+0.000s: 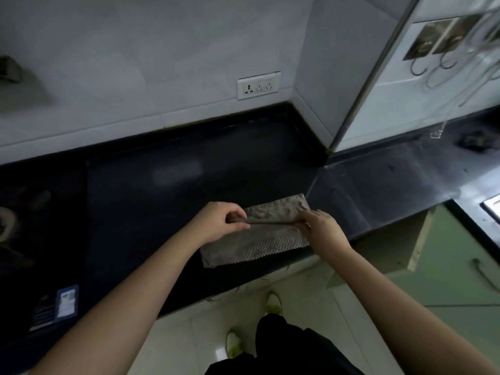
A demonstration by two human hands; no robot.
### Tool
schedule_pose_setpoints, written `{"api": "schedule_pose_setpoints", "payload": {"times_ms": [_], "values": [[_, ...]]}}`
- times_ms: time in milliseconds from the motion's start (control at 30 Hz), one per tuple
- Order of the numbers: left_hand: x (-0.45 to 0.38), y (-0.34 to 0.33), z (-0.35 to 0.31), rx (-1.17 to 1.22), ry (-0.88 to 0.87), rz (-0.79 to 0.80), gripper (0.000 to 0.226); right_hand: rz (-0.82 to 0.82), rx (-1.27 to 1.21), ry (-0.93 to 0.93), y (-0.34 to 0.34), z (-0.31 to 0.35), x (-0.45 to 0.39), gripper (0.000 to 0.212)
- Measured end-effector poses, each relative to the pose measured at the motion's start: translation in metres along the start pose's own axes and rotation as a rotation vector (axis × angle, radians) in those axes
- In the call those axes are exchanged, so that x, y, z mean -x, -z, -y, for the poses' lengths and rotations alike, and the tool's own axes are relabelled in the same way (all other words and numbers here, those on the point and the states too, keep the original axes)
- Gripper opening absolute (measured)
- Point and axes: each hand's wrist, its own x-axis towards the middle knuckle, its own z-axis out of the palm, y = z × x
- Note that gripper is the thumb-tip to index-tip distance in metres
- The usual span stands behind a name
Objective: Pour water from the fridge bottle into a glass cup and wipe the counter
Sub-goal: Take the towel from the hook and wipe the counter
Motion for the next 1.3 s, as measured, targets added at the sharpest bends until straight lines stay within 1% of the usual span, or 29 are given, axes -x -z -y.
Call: {"api": "schedule_pose_setpoints", "payload": {"times_ms": [100,200,300,433,667,767,900,1067,1167,1300], "values": [[0.001,0.009,-0.022,-0.027,-0.033,0.012,0.018,-0.019,0.009,-0.030,0.019,0.005,0.011,0.009],[0.001,0.023,-0.046,-0.061,-0.097,-0.047,0.012,-0.048,-0.013,-0.061,0.043,0.013,0.022,0.010],[0.000,0.036,-0.075,-0.048,-0.170,-0.114,0.011,-0.136,-0.054,-0.094,0.072,0.017,0.035,0.012],[0.000,0.042,-0.112,-0.071,-0.233,-0.151,0.010,-0.247,-0.119,-0.128,0.106,0.018,0.046,0.012],[-0.009,0.043,-0.170,-0.083,-0.318,-0.232,0.007,-0.346,-0.166,-0.089,0.155,-0.008,0.062,0.011],[-0.016,0.041,-0.201,-0.139,-0.371,-0.261,0.005,-0.383,-0.162,-0.092,0.176,-0.023,0.067,0.013],[-0.023,0.028,-0.244,-0.126,-0.374,-0.302,0.005,-0.449,-0.169,-0.068,0.208,-0.048,0.076,0.014],[-0.032,-0.007,-0.281,-0.075,-0.373,-0.330,0.006,-0.453,-0.199,-0.079,0.238,-0.086,0.089,0.014],[-0.039,-0.022,-0.298,-0.089,-0.378,-0.321,0.007,-0.462,-0.201,-0.081,0.249,-0.105,0.093,0.014],[-0.050,-0.031,-0.316,-0.118,-0.418,-0.318,0.012,-0.430,-0.196,-0.074,0.265,-0.122,0.093,0.014]]}}
